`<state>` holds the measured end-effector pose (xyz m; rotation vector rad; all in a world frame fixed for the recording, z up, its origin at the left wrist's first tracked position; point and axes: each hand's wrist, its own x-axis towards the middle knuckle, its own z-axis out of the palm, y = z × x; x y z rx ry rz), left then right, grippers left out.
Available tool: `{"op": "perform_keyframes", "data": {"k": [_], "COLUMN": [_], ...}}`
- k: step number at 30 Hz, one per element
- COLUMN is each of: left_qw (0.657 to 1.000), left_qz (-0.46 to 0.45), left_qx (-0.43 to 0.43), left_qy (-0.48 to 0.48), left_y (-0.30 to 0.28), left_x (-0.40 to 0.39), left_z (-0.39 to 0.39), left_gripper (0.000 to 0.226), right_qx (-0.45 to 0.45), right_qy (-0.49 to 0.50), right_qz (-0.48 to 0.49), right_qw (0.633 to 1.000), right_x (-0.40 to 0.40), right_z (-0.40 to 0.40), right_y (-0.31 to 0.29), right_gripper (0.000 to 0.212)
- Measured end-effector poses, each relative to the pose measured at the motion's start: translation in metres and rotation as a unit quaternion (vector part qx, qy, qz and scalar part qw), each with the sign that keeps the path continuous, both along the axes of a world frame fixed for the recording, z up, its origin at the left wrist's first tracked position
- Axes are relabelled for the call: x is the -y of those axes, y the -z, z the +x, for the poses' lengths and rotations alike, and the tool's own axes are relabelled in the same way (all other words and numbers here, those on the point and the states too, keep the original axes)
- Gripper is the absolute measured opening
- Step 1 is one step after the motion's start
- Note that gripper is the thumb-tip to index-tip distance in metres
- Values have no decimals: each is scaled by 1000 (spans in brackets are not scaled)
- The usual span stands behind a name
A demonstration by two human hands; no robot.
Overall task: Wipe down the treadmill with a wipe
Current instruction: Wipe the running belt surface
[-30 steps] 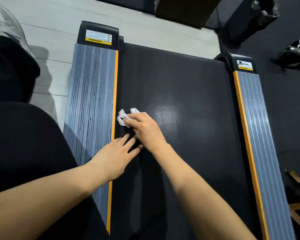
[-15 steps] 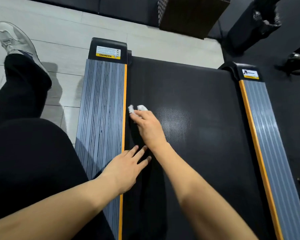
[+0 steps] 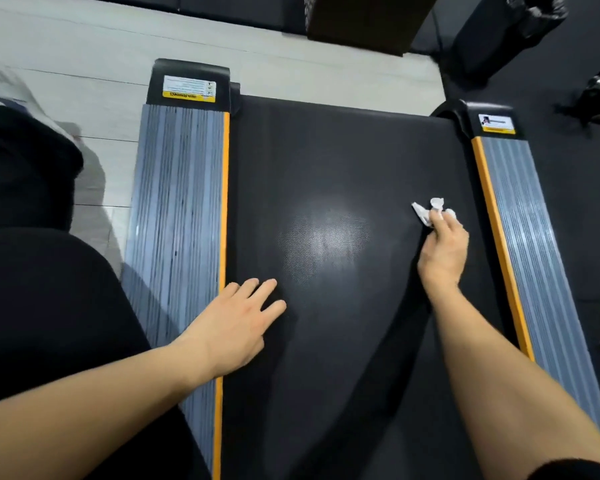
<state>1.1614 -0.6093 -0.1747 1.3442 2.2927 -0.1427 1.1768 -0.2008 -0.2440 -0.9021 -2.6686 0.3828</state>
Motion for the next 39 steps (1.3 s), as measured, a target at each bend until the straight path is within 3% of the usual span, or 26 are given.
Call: {"op": "perform_keyframes", "data": {"k": [3,10,18,22,26,30,36,39], "left_qw": [999,995,993,993,986,984,989,990], "left_qz": [2,44,63,37,-77,-122,-111,-114], "left_qx": [-42,-84,-48,-7,-40,-41,-71,-59], "left_qy": [12,13,92,113,142,121,67,59], "left_y": [1,10,44,35,21,11,7,3], "left_x": [-14,-74,-116,-117,-127,-134,-117,-104], "left_z": [-20,-92,-175,-181,-172,-173,-144,-137], "left_gripper": [49,66,79,88,100,104,83,78], "right_qx": [-54,-46,-45,-29,-6,-15,-70,-57], "right_qy": [35,57,67,75,71,85,68,39], "right_qz": [-21,-19,-23,-13,-12,-12,4,27], "right_qw": [998,997,996,997,997,996,995,997], "right_x": [13,16,12,13,11,14,9,-9], "right_z": [4,4,1,-3,-8,-7,-4,-8], "right_y": [9,12,17,10,5,9,6,-9], "right_gripper": [41,46,52,57,56,51,41,30]}}
